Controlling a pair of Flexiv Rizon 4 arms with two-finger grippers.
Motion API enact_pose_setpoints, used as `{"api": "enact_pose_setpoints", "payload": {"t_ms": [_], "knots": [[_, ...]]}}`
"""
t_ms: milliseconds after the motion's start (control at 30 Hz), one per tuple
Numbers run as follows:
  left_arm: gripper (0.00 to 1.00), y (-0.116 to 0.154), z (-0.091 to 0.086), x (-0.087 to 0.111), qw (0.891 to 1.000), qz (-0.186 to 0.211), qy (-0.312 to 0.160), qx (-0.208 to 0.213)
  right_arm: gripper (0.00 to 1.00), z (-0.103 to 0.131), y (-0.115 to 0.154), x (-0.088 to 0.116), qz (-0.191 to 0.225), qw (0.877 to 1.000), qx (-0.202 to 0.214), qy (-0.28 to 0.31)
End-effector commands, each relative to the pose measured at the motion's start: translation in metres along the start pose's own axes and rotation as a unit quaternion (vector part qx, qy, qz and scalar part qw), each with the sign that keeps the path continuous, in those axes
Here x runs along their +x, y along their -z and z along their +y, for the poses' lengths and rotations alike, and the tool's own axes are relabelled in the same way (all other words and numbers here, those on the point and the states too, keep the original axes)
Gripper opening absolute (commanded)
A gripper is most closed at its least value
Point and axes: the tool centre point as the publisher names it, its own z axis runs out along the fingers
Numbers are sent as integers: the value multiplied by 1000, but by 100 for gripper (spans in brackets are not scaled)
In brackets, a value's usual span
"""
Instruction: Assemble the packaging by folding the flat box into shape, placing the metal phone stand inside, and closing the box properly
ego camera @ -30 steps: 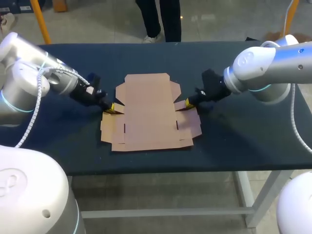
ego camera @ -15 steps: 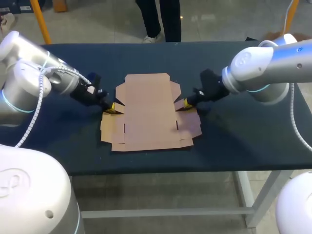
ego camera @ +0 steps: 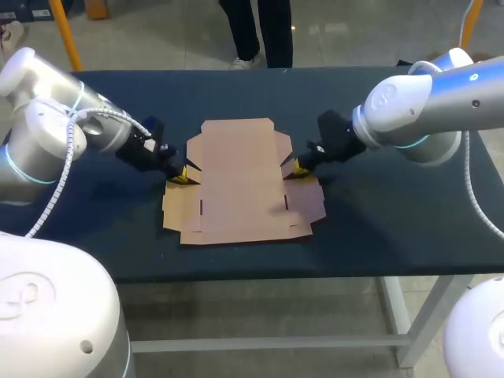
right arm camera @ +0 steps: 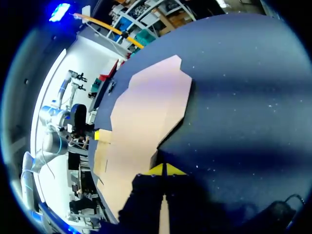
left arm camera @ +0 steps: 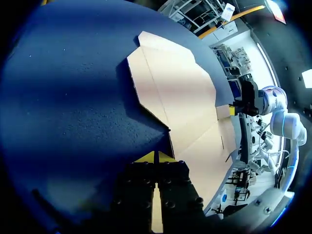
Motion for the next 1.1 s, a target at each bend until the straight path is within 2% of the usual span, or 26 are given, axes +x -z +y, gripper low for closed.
{"api": "enact_pose_setpoints", "payload": {"t_ms": [33, 700, 1100], "knots": [[0, 1, 0, 7, 1000, -17, 5, 0, 0, -1, -1, 3, -9, 1000, -1, -2], [0, 3, -7, 22, 997, -83, 8, 6, 0, -1, -2, 11, -50, 999, 6, -7], [0, -2, -5, 29, 996, -86, -2, 0, 0, 1, -6, 16, -64, 998, 14, -3]]}}
